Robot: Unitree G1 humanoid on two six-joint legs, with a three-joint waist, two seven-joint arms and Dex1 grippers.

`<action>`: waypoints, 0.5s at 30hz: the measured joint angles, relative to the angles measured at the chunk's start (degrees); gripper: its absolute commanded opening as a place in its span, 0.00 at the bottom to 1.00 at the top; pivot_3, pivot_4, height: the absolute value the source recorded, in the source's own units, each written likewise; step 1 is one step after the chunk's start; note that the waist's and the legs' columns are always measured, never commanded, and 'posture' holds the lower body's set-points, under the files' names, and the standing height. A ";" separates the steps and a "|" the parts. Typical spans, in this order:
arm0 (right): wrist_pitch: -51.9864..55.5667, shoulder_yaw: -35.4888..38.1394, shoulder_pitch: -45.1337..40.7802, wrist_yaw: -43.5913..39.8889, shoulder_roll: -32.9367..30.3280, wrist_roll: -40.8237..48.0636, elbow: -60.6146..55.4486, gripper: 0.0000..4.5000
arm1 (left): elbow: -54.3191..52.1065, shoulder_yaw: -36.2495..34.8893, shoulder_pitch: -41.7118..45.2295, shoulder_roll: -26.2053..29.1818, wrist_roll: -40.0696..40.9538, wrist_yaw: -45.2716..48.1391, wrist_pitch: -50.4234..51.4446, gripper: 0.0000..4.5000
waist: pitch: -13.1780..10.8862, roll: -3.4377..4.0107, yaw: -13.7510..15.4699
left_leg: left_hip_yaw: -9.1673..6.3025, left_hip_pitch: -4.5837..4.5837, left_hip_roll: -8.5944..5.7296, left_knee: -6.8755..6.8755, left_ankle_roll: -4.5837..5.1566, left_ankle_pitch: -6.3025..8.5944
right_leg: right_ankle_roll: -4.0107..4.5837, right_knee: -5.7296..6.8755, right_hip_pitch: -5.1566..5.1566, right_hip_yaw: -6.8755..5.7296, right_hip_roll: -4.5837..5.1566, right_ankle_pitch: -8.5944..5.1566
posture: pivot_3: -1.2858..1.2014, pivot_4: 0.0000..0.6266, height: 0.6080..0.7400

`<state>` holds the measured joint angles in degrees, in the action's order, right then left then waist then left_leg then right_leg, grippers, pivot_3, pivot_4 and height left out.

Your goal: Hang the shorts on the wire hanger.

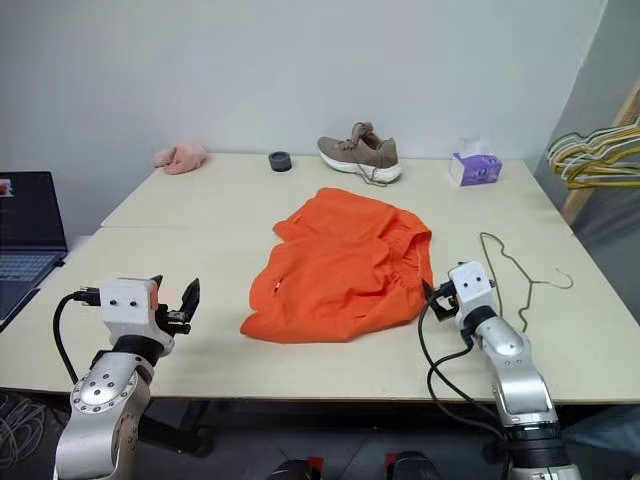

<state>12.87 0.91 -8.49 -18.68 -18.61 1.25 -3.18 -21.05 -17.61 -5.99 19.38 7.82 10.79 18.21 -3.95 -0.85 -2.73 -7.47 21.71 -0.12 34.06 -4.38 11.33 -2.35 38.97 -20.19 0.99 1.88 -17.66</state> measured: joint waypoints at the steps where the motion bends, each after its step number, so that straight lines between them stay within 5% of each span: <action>1: -0.01 0.00 -0.03 0.00 0.00 0.00 0.00 0.99 | -0.08 0.01 0.00 0.00 0.00 0.01 -0.01 0.64 | 0.00 0.00 0.01 | 0.00 0.00 0.00 0.00 0.00 0.00 | 0.02 0.00 0.00 0.00 0.00 -0.01 | 0.51 0.00 1.00; 15: 0.00 -0.08 0.02 -1.57 0.04 0.62 -0.10 1.00 | -0.61 0.46 -0.63 0.08 2.23 2.96 0.02 0.68 | 0.00 0.00 -0.03 | 0.01 0.00 0.00 0.00 0.00 0.00 | 0.02 0.00 0.00 0.00 0.00 -0.01 | 0.50 0.00 1.00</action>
<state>12.87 0.84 -8.47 -20.26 -18.57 1.87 -3.28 -21.66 -17.15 -6.62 19.46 10.04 13.75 18.23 -3.95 -0.84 -2.77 -7.46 21.71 -0.12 34.06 -4.38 11.33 -2.33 38.97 -20.19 0.99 1.87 -17.67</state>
